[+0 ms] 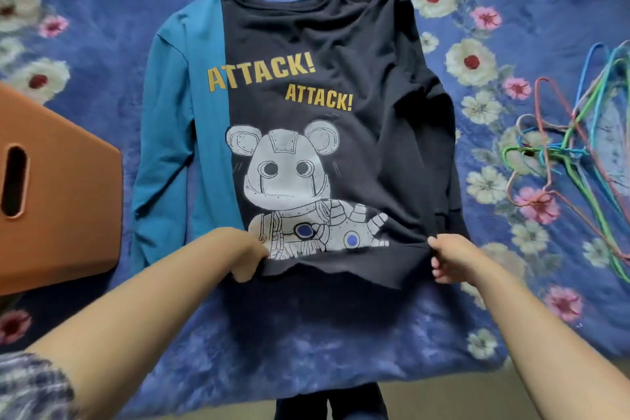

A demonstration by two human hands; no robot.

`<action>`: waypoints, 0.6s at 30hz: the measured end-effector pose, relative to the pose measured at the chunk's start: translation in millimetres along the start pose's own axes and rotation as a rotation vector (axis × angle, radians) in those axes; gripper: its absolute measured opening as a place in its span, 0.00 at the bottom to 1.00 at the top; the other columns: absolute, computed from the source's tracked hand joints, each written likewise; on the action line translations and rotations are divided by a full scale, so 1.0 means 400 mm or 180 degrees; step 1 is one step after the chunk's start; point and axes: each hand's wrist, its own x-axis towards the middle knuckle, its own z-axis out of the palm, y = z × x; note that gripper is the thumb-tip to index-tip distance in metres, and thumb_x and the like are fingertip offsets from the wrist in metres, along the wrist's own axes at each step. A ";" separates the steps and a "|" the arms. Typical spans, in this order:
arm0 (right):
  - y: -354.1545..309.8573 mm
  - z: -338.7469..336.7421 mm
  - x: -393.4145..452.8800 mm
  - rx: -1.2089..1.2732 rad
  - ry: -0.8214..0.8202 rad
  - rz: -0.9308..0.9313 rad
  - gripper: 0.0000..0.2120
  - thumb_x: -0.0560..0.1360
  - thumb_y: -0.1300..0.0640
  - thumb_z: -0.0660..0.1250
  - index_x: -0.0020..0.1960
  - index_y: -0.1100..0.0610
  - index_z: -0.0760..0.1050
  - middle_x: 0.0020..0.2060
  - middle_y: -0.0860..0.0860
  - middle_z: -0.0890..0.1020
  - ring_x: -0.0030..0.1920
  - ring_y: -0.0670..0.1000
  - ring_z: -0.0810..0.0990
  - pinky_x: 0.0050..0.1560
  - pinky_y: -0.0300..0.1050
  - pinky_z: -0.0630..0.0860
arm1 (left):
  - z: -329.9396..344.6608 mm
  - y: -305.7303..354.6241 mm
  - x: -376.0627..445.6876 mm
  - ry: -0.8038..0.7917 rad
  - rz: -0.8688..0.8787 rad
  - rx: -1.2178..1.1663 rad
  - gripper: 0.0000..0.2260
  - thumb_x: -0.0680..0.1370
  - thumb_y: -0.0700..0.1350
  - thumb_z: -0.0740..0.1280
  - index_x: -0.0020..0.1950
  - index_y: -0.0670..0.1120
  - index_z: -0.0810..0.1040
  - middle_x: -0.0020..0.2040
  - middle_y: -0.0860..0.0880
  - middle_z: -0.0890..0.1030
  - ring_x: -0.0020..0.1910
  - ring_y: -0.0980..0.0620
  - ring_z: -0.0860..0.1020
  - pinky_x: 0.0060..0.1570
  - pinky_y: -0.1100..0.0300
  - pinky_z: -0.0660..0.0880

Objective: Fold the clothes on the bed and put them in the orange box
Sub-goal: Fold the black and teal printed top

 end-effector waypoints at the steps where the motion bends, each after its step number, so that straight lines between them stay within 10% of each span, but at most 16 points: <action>1: 0.009 0.014 0.019 -0.0679 0.0156 -0.0022 0.09 0.78 0.63 0.55 0.40 0.59 0.67 0.23 0.56 0.70 0.25 0.52 0.69 0.30 0.38 0.65 | 0.023 0.010 0.019 -0.0322 -0.0094 0.0260 0.22 0.73 0.43 0.65 0.67 0.47 0.68 0.65 0.45 0.71 0.60 0.43 0.73 0.56 0.53 0.72; 4: -0.008 0.016 0.043 -0.2266 0.0931 -0.0570 0.09 0.73 0.63 0.58 0.44 0.63 0.77 0.37 0.61 0.78 0.43 0.60 0.79 0.38 0.42 0.71 | 0.029 0.026 0.057 -0.0753 -0.0158 0.0259 0.30 0.71 0.56 0.70 0.69 0.47 0.68 0.65 0.46 0.72 0.61 0.44 0.74 0.57 0.55 0.72; 8: -0.091 -0.028 0.042 -0.1727 0.1928 -0.1265 0.15 0.75 0.54 0.64 0.56 0.65 0.72 0.55 0.63 0.77 0.57 0.63 0.74 0.50 0.50 0.71 | -0.090 0.014 0.068 0.0224 0.0092 -0.0814 0.18 0.79 0.55 0.59 0.59 0.43 0.74 0.55 0.44 0.78 0.51 0.47 0.75 0.52 0.58 0.70; 13: -0.183 -0.072 0.109 -0.1319 0.1912 -0.1311 0.31 0.73 0.47 0.68 0.65 0.66 0.62 0.61 0.63 0.72 0.61 0.63 0.71 0.53 0.52 0.70 | -0.222 0.026 0.120 0.2043 -0.0004 -0.1515 0.11 0.79 0.46 0.57 0.39 0.44 0.70 0.43 0.44 0.76 0.48 0.43 0.75 0.41 0.57 0.67; 18: -0.311 -0.117 0.163 -0.0667 0.1822 -0.1308 0.32 0.75 0.48 0.66 0.70 0.64 0.59 0.64 0.60 0.71 0.64 0.61 0.70 0.52 0.49 0.68 | -0.309 0.063 0.179 0.2533 0.0092 -0.1845 0.07 0.79 0.47 0.58 0.46 0.45 0.72 0.48 0.45 0.78 0.50 0.44 0.75 0.42 0.57 0.67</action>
